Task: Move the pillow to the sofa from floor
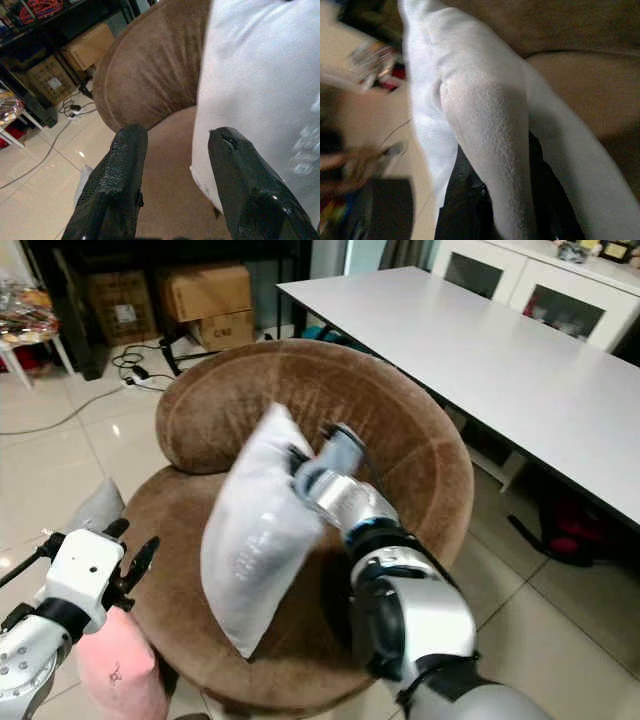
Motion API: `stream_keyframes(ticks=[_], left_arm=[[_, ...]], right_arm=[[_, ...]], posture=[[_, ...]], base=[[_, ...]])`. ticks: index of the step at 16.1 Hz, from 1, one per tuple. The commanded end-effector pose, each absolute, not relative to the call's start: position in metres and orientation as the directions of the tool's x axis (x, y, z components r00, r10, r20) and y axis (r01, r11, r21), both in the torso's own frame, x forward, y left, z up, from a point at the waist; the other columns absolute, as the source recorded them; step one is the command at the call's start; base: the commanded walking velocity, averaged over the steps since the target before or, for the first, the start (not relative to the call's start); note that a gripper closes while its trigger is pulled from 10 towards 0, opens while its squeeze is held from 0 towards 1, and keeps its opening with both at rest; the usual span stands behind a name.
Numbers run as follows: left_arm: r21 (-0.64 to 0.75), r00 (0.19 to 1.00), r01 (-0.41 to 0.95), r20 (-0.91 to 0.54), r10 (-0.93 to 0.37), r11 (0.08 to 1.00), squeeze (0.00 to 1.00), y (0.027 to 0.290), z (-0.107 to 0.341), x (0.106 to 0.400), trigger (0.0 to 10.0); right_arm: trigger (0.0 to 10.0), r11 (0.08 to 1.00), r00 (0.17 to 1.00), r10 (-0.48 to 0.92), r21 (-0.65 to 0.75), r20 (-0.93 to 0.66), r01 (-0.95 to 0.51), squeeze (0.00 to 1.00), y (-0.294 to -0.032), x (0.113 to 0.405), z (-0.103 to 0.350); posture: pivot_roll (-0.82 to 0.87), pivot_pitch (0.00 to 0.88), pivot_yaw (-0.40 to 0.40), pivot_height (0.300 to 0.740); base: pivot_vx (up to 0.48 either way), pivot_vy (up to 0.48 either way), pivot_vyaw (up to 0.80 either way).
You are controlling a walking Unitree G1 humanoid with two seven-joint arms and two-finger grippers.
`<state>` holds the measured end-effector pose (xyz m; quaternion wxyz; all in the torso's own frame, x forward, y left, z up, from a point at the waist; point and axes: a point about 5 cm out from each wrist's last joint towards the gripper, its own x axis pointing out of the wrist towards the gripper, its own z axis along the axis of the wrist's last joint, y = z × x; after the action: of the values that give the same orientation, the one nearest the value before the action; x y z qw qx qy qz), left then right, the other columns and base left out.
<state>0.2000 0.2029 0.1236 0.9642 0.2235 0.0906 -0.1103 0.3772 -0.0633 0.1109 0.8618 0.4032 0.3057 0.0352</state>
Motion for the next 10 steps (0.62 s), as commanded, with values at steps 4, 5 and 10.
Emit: stream_keyframes(ticks=[4,5,10], left_arm=[[0.393,0.935,0.334,-0.257,-0.246,0.857,0.00,0.199,0.126,0.193,10.0],[0.398,0.936,0.330,-0.257,-0.241,0.856,0.00,0.201,0.128,0.191,10.0],[0.380,0.921,0.369,-0.272,-0.279,0.848,0.00,0.200,0.129,0.191,10.0]], right_arm=[[10.0,0.628,0.846,0.090,0.689,-0.526,0.362,0.00,-0.108,0.386,0.111],[10.0,0.603,0.872,0.071,0.717,-0.485,0.350,0.00,-0.116,0.392,0.121],[10.0,0.585,0.874,-0.025,0.702,-0.485,0.406,0.00,-0.142,0.393,0.123]], posture=[[0.16,0.000,-0.085,0.740],[0.16,0.000,-0.088,0.740],[0.16,0.000,-0.085,0.740]], base=[[0.000,0.000,0.00],[0.000,0.000,0.00],[0.000,0.000,0.00]])
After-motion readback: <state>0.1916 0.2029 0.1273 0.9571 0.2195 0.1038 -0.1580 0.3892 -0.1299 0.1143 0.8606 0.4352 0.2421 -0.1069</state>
